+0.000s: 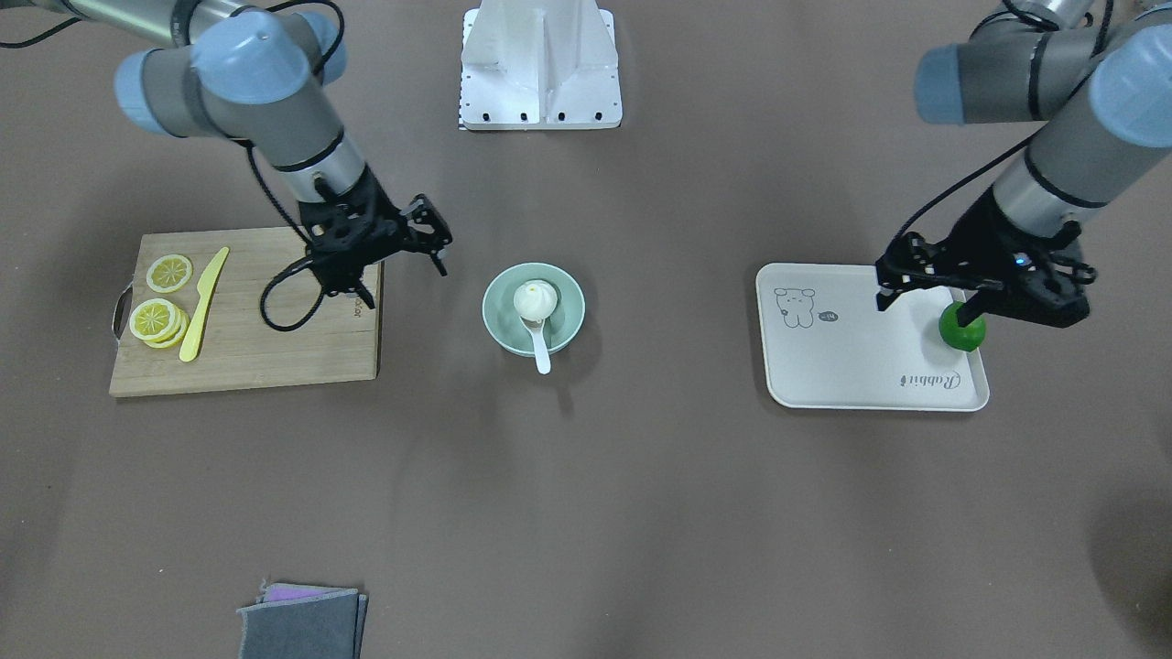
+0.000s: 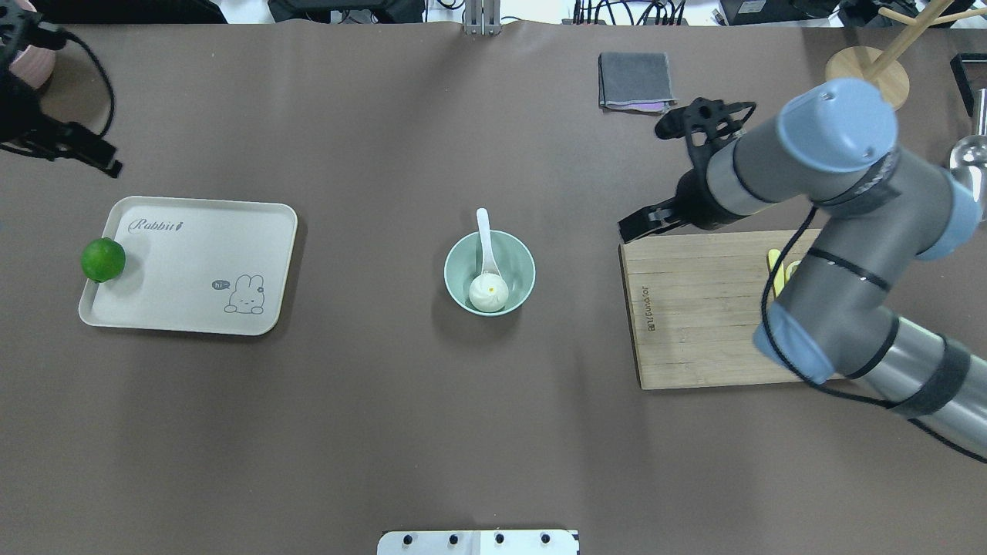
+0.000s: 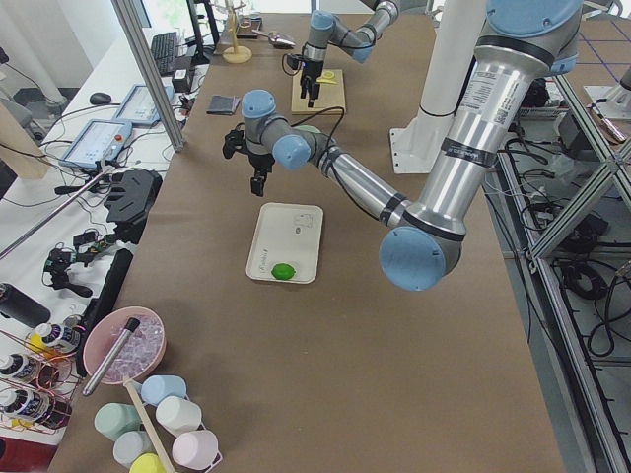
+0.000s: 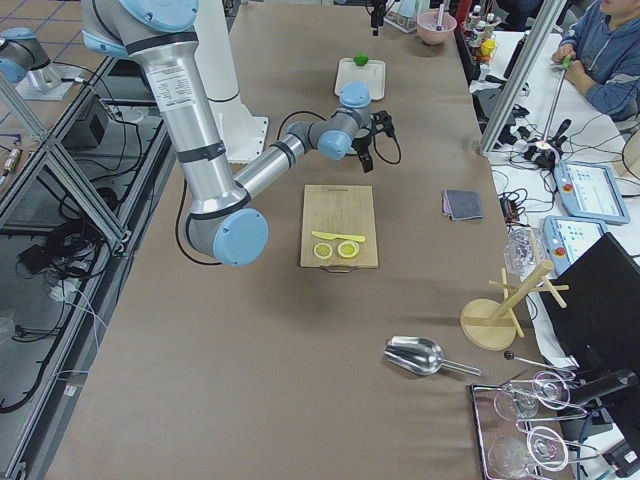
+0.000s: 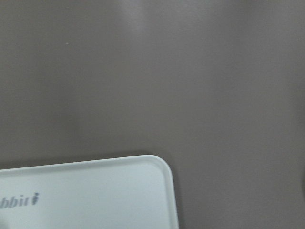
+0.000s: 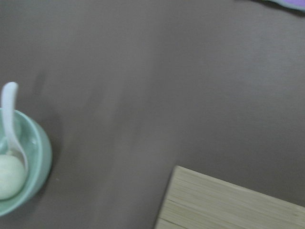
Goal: Put spoon and bun in bowl
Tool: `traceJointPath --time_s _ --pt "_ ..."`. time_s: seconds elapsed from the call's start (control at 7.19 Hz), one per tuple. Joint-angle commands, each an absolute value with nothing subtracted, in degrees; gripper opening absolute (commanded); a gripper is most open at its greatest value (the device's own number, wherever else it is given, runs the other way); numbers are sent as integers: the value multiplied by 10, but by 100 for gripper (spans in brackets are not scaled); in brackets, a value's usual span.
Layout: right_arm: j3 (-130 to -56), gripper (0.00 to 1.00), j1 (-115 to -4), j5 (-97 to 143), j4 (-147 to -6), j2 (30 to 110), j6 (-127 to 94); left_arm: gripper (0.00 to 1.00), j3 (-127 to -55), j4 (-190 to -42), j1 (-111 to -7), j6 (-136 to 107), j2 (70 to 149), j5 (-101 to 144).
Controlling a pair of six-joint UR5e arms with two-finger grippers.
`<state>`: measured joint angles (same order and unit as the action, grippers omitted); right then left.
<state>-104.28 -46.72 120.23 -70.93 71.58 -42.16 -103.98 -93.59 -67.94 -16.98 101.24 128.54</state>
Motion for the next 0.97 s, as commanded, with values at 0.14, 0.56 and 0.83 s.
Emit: traceJointPath --time_s 0.14,0.56,0.83 --pt "-1036 100 -652 1344 -711 871 -206 98 -1022 -937 -797 26 899 1288" --pt "-1024 100 -770 1346 -767 965 -33 98 -1017 -941 -809 26 852 1305" --pt "-988 100 -833 1339 -825 965 81 98 -1017 -940 -809 25 848 1307"
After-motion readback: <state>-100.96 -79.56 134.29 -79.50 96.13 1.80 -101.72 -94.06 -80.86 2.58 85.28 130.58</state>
